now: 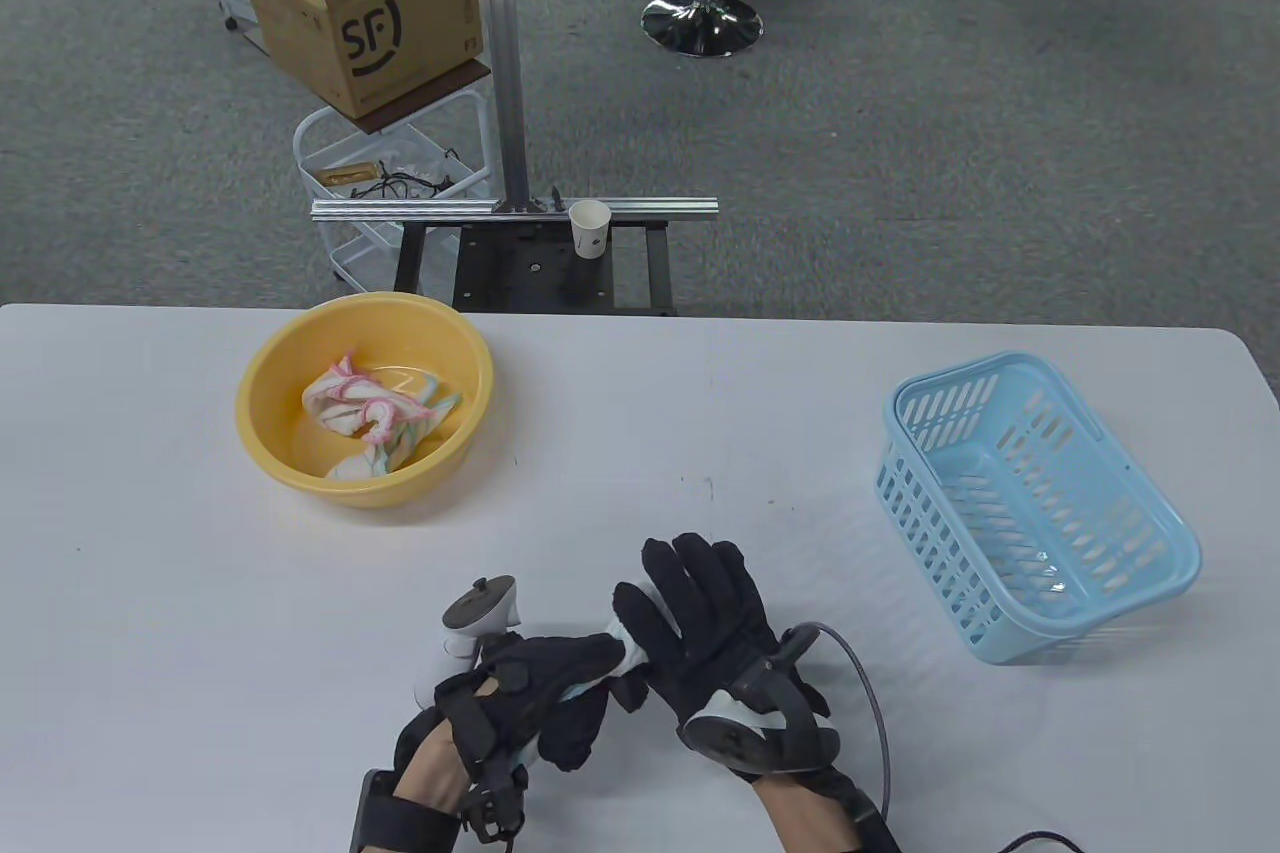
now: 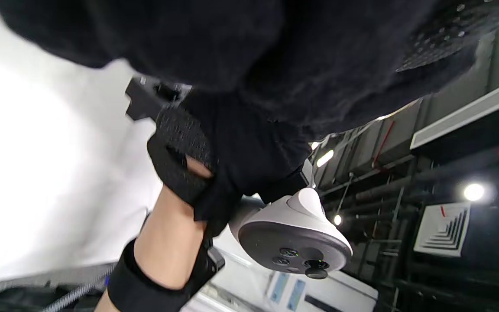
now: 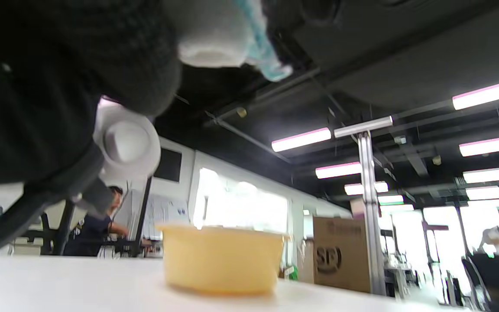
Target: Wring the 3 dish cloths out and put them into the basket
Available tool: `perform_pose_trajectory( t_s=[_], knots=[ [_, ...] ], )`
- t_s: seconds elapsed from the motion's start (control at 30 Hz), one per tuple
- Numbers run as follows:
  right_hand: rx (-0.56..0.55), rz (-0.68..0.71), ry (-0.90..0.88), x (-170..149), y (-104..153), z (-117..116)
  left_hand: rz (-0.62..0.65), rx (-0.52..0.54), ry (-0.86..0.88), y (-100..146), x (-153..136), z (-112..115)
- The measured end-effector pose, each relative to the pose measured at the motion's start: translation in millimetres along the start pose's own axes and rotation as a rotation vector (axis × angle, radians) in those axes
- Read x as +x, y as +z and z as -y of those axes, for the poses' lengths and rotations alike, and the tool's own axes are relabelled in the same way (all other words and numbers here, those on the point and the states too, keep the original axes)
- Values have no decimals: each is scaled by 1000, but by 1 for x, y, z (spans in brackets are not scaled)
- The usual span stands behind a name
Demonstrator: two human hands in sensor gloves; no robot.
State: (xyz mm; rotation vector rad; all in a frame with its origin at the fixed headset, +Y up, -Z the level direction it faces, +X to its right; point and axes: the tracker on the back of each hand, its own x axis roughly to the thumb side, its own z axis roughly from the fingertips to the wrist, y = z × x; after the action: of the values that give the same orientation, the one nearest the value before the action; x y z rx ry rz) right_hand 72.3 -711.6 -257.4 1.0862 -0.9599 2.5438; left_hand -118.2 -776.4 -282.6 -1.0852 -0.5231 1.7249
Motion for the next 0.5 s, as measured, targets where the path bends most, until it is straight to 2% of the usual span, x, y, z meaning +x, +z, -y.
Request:
perform_pose_trajectory(
  t_s=[0.07,0.17,0.27,0.33,0.5],
  knots=[
    [-52,13,22,0,-2,4,-18,13,-35,2,1,-1],
    [-18,-6,13,-3,-3,5,-43,90,-142,9,6,-7],
    [49,-28,4,-4,-4,0,-88,226,-407,16,18,-10],
    [78,-29,-2,-2,-6,-3,-119,344,-650,20,28,-7],
    [169,-52,8,1,-9,-6,-143,507,-1005,20,38,5]
  ],
)
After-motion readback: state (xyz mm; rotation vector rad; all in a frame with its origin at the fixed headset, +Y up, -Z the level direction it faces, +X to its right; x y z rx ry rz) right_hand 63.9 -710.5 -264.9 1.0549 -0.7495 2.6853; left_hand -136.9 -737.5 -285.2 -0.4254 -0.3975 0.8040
